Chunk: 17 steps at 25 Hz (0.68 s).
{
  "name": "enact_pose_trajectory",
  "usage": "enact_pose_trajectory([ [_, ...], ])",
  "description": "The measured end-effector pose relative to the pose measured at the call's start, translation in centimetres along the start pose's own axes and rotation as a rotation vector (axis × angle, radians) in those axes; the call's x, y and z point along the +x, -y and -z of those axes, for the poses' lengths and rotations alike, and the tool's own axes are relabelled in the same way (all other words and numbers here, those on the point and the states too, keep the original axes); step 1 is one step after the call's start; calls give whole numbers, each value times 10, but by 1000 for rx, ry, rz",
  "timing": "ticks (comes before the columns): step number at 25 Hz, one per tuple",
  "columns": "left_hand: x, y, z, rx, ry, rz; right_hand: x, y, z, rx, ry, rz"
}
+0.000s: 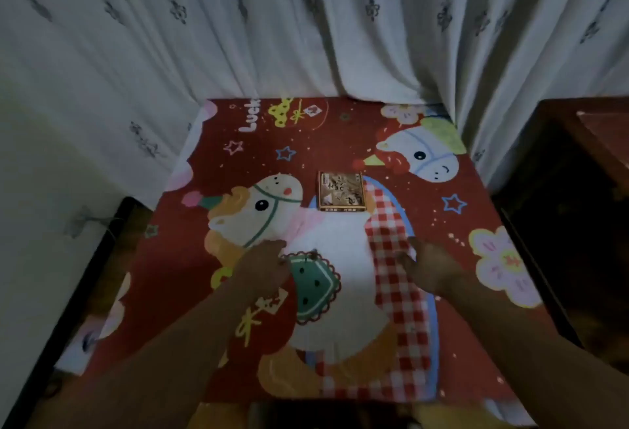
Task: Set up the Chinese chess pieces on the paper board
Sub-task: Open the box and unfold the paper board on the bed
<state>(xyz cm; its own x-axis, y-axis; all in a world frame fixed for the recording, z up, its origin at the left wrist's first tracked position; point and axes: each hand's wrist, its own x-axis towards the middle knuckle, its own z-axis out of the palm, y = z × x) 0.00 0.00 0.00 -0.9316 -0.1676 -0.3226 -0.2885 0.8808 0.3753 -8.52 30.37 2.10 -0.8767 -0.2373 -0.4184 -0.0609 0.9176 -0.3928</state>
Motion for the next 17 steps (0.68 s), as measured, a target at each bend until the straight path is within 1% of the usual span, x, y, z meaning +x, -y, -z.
enact_pose_trajectory([
  [3, 19, 24, -15, 12, 12, 2, 25, -2, -28, -2, -7, -39],
  [6, 41, 30, -35, 63, -4, -1, 51, -5, -45, -15, 8, -11],
  [10, 76, 30, -66, 219, -70, 7, 96, -19, -65, -97, -97, 71],
  [12, 95, 29, -80, 203, -99, 31, 119, -25, -73, -133, -143, 107],
  [15, 123, 33, -90, 245, -215, 23, 149, -35, -83, -173, -258, 163],
  [17, 140, 35, -91, 234, -264, 19, 165, -36, -88, -181, -314, 171],
])
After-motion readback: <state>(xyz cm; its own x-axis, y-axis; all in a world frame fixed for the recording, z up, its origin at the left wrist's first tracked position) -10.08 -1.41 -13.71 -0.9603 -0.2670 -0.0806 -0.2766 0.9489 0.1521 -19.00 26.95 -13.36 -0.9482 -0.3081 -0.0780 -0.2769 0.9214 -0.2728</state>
